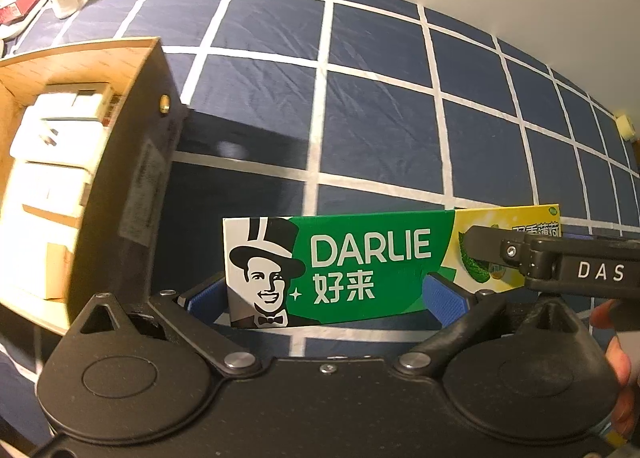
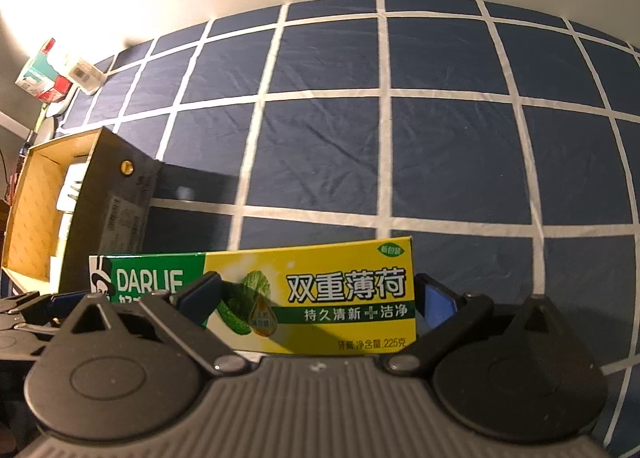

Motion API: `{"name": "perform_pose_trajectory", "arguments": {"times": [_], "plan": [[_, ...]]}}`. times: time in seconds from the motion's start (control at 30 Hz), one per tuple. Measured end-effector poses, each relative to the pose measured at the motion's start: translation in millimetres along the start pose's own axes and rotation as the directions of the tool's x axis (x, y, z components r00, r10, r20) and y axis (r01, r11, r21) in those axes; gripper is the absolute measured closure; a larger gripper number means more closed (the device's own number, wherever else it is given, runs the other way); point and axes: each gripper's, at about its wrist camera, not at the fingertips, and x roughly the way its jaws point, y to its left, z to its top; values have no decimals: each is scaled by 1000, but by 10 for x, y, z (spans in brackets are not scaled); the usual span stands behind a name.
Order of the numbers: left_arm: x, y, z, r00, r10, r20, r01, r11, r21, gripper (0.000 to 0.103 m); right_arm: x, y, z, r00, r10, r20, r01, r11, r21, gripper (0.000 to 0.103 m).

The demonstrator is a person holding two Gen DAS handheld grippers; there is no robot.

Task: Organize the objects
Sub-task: 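Lift the toothpaste box with both tools and carry it over the cardboard box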

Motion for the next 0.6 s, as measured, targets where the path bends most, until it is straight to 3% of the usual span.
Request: {"name": "perform_pose_trajectory", "arguments": {"times": [0.27, 0.6], "plan": [[-248, 496, 23, 1000, -5, 26, 4, 999, 49, 2, -39, 558, -108, 999, -6, 41, 5, 999, 39, 2], [-610, 1412, 171, 999, -12, 48, 6, 992, 123, 2, 0, 1590, -185, 995, -16, 99, 6, 995, 97, 2]]}}
